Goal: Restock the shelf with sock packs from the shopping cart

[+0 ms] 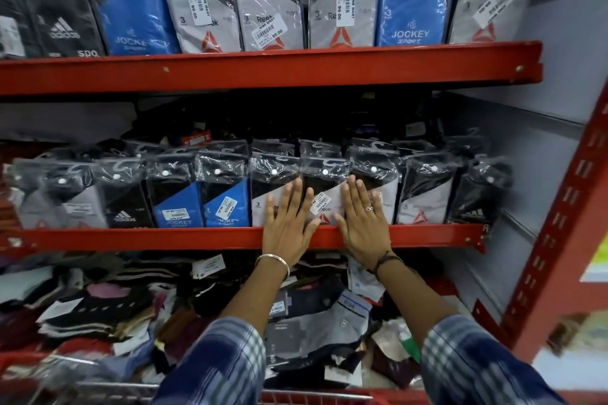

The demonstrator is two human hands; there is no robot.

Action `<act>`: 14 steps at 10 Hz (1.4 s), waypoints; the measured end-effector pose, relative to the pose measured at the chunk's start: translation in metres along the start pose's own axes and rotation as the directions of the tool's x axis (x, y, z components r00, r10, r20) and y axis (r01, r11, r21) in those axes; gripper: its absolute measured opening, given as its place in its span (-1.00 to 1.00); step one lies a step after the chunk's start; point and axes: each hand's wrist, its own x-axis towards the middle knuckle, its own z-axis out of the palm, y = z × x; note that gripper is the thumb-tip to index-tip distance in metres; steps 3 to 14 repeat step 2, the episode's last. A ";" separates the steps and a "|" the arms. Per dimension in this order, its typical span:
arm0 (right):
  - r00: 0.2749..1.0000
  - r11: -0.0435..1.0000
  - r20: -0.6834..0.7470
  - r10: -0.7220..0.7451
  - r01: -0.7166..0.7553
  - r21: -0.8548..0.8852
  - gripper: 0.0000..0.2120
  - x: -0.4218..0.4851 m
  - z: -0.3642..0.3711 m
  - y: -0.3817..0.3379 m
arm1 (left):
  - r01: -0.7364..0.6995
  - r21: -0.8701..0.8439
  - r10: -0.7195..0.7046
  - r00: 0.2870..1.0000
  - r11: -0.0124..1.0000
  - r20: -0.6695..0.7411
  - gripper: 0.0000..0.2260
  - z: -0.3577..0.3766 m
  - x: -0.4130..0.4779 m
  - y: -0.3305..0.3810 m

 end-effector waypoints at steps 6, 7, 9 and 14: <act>0.999 0.999 0.019 0.044 -0.043 -0.033 -0.36 -0.020 -0.028 -0.023 | -0.037 -0.022 0.037 0.999 0.999 0.028 -0.41 -0.025 -0.018 0.002; 0.999 0.999 0.019 0.044 -0.043 -0.033 -0.36 -0.020 -0.028 -0.023 | -0.037 -0.022 0.037 0.999 0.999 0.028 -0.41 -0.025 -0.018 0.002; 0.999 0.999 0.019 0.044 -0.043 -0.033 -0.36 -0.020 -0.028 -0.023 | -0.037 -0.022 0.037 0.999 0.999 0.028 -0.41 -0.025 -0.018 0.002; 0.999 0.999 0.019 0.044 -0.043 -0.033 -0.36 -0.020 -0.028 -0.023 | -0.037 -0.022 0.037 0.999 0.999 0.028 -0.41 -0.025 -0.018 0.002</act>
